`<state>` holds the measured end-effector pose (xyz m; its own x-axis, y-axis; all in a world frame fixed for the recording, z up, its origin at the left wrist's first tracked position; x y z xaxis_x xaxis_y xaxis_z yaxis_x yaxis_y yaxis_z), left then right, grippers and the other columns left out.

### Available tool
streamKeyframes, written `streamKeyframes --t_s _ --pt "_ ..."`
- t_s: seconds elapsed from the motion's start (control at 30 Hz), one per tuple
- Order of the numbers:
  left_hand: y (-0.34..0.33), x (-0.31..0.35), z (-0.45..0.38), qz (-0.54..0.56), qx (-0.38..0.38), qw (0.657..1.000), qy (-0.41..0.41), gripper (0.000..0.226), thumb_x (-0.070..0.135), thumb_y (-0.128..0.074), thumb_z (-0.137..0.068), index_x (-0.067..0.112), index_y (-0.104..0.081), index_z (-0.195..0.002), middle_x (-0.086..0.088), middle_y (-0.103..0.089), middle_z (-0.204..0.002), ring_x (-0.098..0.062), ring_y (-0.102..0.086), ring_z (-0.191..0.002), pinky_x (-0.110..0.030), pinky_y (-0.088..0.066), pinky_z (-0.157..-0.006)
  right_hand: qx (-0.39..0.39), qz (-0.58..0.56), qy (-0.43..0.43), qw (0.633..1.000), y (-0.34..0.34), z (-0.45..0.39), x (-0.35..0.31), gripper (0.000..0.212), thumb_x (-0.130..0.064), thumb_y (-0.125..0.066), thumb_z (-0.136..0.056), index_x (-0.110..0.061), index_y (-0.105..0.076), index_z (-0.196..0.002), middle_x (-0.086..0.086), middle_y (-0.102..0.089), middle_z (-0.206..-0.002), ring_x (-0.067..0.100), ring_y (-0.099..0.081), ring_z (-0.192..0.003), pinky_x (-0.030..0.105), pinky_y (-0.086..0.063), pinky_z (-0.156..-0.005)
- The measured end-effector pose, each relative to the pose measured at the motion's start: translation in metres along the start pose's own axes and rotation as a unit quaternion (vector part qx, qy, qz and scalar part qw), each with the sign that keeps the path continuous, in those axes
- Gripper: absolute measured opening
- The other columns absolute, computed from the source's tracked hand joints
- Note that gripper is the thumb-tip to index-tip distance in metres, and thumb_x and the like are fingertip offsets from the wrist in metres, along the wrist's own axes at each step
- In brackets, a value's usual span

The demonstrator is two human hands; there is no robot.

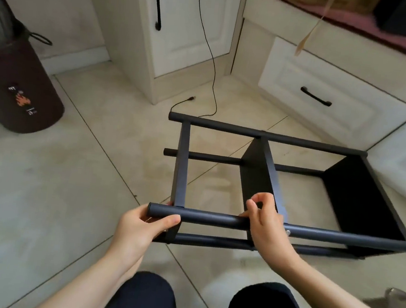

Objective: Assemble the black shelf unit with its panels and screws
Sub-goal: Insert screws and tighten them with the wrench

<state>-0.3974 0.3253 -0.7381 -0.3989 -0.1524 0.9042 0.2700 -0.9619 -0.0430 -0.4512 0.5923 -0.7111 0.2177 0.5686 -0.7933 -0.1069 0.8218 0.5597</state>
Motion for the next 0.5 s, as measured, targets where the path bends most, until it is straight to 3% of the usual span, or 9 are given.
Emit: streamKeyframes --t_s 0.13,0.23,0.37,0.5 --pt "0.002 -0.022 -0.008 -0.043 -0.010 0.999 -0.003 0.046 0.037 -0.088 -0.052 0.022 -0.079 -0.094 0.001 -0.078 -0.092 -0.011 -0.074 -0.087 -0.023 -0.054 -0.078 0.033 -0.006 -0.008 0.999 -0.007 -0.006 0.015 0.010 -0.035 -0.037 -0.104 -0.033 -0.042 -0.096 0.002 -0.067 -0.084 0.016 -0.064 -0.083 0.029 -0.052 -0.066" --pt "0.000 -0.036 -0.012 -0.068 -0.006 0.998 -0.006 0.027 0.022 -0.089 -0.065 0.021 -0.079 -0.089 0.003 -0.078 -0.087 -0.004 -0.071 -0.080 -0.010 -0.050 -0.065 0.029 0.011 0.001 1.000 -0.010 -0.008 0.025 0.010 -0.034 -0.038 -0.104 -0.034 -0.041 -0.094 -0.003 -0.063 -0.080 0.010 -0.058 -0.081 0.021 -0.043 -0.060" --pt "-0.006 -0.043 -0.014 -0.097 -0.011 0.995 -0.018 0.020 0.015 -0.087 -0.070 0.018 -0.077 -0.087 0.005 -0.077 -0.083 0.000 -0.069 -0.075 -0.008 -0.048 -0.063 0.027 0.033 0.006 0.999 -0.009 -0.011 0.032 0.012 -0.034 -0.038 -0.104 -0.036 -0.040 -0.092 -0.007 -0.055 -0.078 0.008 -0.048 -0.083 0.019 -0.034 -0.060" --pt "-0.008 -0.038 -0.018 -0.122 -0.018 0.992 -0.035 0.025 0.014 -0.087 -0.071 0.019 -0.075 -0.091 0.015 -0.076 -0.091 0.002 -0.068 -0.081 -0.007 -0.048 -0.066 0.016 0.050 -0.004 0.999 -0.009 -0.016 0.033 0.006 -0.033 -0.041 -0.104 -0.029 -0.043 -0.100 -0.005 -0.056 -0.076 0.009 -0.052 -0.073 0.015 -0.037 -0.053"
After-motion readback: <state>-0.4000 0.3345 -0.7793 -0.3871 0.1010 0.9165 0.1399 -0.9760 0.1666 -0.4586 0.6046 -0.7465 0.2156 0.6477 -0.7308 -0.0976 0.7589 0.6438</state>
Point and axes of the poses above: each hand's wrist, its own z-axis away from the middle knuckle, its own y-axis out of the back of the hand, x = y × z, the point moved 8 cm from there along -z, towards the middle knuckle
